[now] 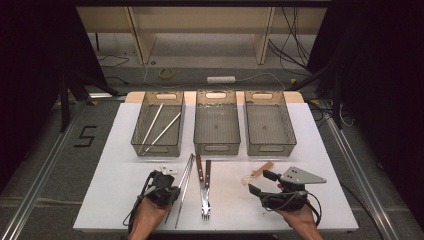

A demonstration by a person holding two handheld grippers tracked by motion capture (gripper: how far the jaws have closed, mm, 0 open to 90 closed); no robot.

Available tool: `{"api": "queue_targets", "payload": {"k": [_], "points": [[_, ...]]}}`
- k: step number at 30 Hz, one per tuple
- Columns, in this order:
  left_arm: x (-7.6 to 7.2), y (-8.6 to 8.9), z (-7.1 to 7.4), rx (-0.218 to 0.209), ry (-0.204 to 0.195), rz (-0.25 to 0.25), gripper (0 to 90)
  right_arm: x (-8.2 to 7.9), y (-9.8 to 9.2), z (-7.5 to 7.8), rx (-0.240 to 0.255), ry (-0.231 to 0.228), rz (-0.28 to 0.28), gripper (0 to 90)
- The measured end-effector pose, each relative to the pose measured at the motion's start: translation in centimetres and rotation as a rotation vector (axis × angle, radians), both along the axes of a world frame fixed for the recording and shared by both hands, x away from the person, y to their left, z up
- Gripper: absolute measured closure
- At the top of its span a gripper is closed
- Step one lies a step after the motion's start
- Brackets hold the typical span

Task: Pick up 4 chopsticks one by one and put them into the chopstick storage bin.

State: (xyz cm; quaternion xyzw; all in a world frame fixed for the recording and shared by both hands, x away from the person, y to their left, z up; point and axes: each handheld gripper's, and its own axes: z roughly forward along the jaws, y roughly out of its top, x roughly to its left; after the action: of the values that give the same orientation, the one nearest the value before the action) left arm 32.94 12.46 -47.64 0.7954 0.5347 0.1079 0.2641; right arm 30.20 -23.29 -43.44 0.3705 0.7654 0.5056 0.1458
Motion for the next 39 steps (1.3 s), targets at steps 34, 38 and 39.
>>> {"api": "queue_targets", "payload": {"k": [34,38,39], "points": [[0.0,0.9,0.1,-0.033,-0.024,0.062,85.7,0.1,0.1,-0.1,-0.001,0.003,-0.001,28.3],[0.1,1.3,0.5,-0.037,-0.032,0.054,85.8,0.1,0.0,-0.1,0.0,0.003,-0.001,28.3],[0.0,1.4,0.6,-0.033,-0.034,0.051,85.8,0.1,0.0,-0.1,-0.001,0.004,0.0,28.3]]}}
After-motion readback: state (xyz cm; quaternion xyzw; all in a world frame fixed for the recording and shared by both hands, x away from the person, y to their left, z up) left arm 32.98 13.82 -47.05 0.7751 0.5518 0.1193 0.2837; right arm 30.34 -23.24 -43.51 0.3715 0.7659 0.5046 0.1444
